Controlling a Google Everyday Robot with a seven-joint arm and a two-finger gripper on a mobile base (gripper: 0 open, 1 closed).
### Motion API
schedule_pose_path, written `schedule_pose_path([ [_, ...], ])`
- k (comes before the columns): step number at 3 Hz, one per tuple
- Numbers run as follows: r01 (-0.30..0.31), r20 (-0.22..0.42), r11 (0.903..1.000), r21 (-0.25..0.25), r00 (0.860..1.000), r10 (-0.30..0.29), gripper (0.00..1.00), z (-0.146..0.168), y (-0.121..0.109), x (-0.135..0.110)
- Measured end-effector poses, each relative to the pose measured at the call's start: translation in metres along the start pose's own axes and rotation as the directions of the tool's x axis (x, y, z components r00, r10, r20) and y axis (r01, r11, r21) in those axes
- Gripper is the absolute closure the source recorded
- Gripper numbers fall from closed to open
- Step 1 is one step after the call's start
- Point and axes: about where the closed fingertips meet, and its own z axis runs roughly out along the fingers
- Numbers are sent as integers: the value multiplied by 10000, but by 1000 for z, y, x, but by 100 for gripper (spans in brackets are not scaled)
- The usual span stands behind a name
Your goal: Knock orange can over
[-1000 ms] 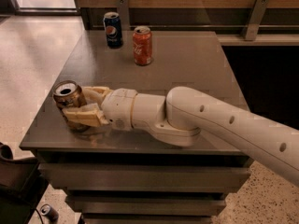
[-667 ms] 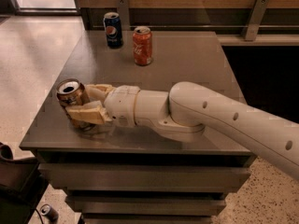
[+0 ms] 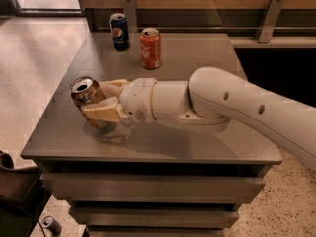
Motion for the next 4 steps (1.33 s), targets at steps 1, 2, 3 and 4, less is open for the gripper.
schedule_pose_path([
  [1,346,-964,9994,-56,9947,-350,100,-10,-9,-4],
  [2,613,-2049,9981,-80,9768,-617,100,-20,-17,-8],
  [3,746,-3154,9972,-77,9461,-732,100,-25,-25,-7],
  [4,969,-4230,9951,-206,9010,-965,100,-24,-24,-3],
])
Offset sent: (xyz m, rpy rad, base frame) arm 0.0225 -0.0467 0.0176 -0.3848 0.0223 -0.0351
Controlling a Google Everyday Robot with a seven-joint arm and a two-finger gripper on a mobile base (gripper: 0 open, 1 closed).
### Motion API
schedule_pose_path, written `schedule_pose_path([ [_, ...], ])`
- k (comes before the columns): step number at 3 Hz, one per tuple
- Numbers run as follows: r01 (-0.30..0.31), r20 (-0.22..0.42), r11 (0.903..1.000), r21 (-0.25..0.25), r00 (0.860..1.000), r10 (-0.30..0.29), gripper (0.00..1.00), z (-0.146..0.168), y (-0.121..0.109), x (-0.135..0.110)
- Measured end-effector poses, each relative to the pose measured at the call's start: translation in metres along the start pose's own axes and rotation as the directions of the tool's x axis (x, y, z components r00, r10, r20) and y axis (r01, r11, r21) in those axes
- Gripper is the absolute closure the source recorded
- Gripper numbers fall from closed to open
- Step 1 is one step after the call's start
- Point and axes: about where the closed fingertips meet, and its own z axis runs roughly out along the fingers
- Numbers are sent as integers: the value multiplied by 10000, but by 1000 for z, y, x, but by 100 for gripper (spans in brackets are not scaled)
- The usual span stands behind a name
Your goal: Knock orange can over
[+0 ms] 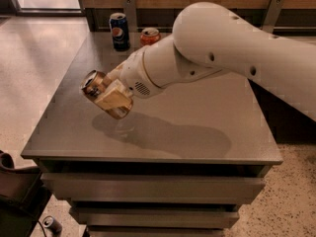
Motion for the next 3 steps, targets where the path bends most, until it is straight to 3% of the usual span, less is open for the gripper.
schedule_pose_path([
  [1,313,-1171,9994,-169,9926,-330,100,11,6,5],
  [2,571,-2374,9972,-472,9691,-668,100,32,15,15],
  [3,784,-3514,9947,-671,9312,-971,100,50,21,27],
])
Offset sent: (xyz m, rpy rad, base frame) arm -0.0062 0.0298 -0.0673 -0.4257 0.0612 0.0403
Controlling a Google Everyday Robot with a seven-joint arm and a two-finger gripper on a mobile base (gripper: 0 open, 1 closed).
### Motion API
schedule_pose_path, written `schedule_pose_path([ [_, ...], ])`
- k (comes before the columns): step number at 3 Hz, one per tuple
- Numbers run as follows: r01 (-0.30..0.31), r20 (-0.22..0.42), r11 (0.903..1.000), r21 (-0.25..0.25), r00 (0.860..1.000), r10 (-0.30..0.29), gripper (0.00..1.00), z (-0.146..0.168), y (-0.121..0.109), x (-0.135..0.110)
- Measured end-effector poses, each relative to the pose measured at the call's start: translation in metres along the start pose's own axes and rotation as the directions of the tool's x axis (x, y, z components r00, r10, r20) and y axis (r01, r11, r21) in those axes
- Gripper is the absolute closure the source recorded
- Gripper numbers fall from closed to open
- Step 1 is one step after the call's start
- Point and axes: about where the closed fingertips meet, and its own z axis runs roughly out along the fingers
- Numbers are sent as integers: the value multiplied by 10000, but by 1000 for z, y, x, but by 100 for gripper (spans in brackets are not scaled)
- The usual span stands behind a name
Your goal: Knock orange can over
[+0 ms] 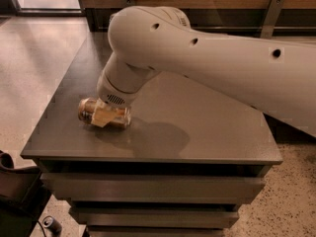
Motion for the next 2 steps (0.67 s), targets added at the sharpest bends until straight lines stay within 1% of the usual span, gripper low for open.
schedule_pose_path([
  [1,239,-586,9996,-171,9980,-248,100,18,3,-2],
  [2,248,-608,9995,-179,9978,-259,100,16,2,-4],
])
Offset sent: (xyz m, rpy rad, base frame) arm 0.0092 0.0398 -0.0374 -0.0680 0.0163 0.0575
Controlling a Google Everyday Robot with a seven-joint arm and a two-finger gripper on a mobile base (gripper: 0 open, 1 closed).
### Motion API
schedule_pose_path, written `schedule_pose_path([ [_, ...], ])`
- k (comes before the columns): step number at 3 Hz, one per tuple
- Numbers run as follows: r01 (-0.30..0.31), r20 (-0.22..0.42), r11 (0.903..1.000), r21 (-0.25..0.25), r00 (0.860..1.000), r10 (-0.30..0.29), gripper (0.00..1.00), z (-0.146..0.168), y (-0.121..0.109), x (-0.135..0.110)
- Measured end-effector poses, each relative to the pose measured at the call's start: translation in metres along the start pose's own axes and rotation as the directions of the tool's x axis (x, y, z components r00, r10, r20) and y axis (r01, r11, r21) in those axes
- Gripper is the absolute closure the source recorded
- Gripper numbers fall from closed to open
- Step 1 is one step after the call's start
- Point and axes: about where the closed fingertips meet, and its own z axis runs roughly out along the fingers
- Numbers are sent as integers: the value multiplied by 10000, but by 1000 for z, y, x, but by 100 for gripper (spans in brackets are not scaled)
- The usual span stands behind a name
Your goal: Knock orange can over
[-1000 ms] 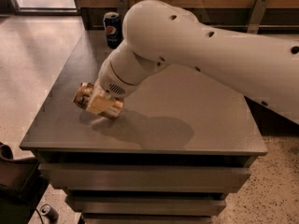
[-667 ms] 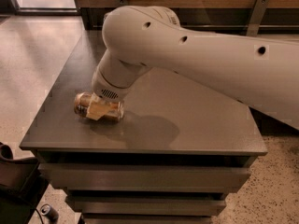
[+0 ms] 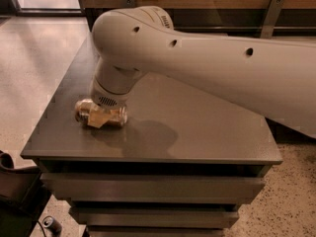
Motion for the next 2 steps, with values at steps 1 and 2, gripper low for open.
schedule_pose_path([
  [1,20,2,10000,3,10000,-20,82,0,1,-1],
  [2,39,4,10000,6,10000,-39,59,-1,1,-1],
])
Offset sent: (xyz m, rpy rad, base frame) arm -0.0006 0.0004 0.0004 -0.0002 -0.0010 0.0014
